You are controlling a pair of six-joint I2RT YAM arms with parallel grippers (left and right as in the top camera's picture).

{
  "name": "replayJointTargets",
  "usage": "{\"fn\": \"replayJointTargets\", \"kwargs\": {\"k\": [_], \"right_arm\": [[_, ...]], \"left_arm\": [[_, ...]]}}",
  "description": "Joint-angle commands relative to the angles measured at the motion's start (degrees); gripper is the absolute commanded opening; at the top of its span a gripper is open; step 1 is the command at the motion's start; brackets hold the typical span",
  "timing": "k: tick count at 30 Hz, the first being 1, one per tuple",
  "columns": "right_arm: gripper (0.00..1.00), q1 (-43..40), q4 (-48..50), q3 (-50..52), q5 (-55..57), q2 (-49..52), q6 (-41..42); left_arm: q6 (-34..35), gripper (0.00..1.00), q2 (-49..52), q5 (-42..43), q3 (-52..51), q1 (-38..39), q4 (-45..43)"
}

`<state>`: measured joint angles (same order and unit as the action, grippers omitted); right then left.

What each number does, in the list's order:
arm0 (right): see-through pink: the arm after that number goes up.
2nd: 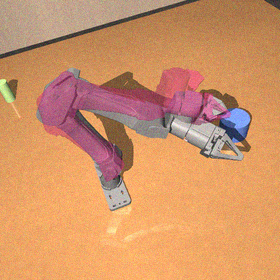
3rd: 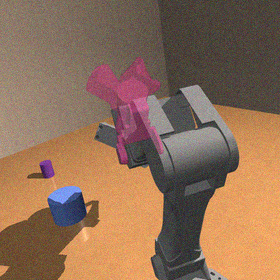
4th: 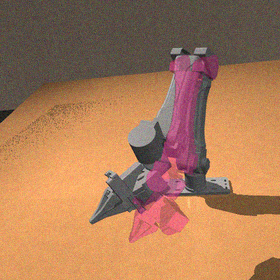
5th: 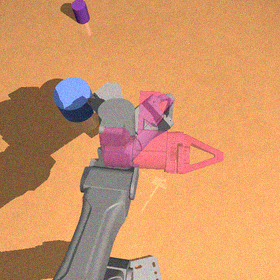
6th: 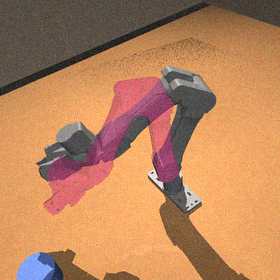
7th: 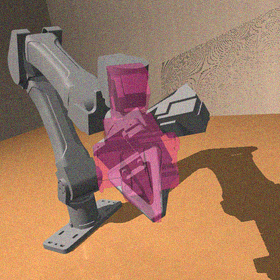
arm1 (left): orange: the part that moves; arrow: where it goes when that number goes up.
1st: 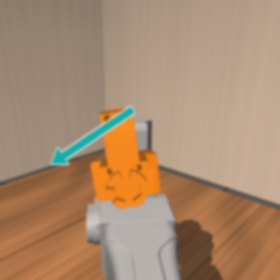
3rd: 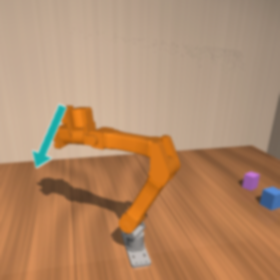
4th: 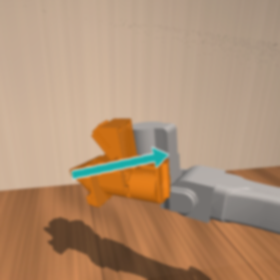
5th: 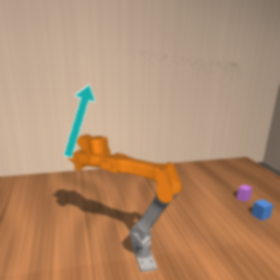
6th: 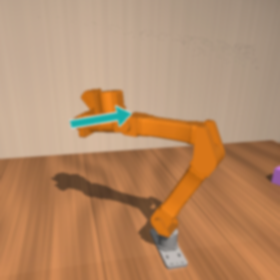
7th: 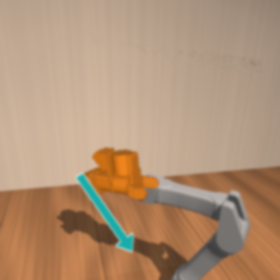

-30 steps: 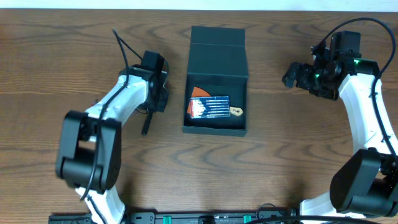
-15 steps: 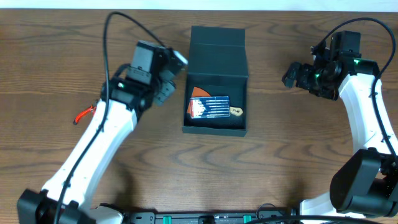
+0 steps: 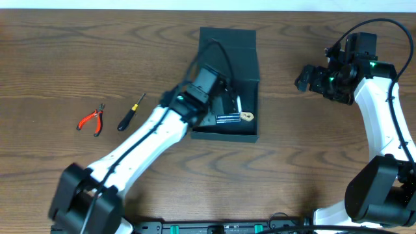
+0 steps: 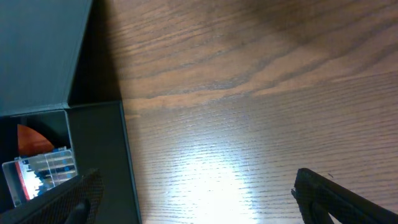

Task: Pack container
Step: 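Carry the hammer into the black box and lower it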

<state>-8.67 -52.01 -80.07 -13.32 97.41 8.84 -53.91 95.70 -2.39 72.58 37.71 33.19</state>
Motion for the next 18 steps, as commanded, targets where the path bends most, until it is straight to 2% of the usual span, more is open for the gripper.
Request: {"fn": "replayJointTargets", "kwargs": {"k": [1,11,18], "right_arm": [[0.99,-0.26,0.11,-0.11,-0.22,0.24,0.94],[0.99,-0.26,0.13,-0.11,-0.20,0.24,0.92],[0.99,-0.26,-0.37,-0.11,-0.22,0.24,0.66]], "left_arm": [[-4.63,0.06,2.08,-3.34,0.31,2.32,-1.05],[-4.79,0.06,4.39,-3.26,0.31,5.20,-1.64],[-4.74,0.06,4.39,-4.63,0.31,6.19,-5.51]]}}
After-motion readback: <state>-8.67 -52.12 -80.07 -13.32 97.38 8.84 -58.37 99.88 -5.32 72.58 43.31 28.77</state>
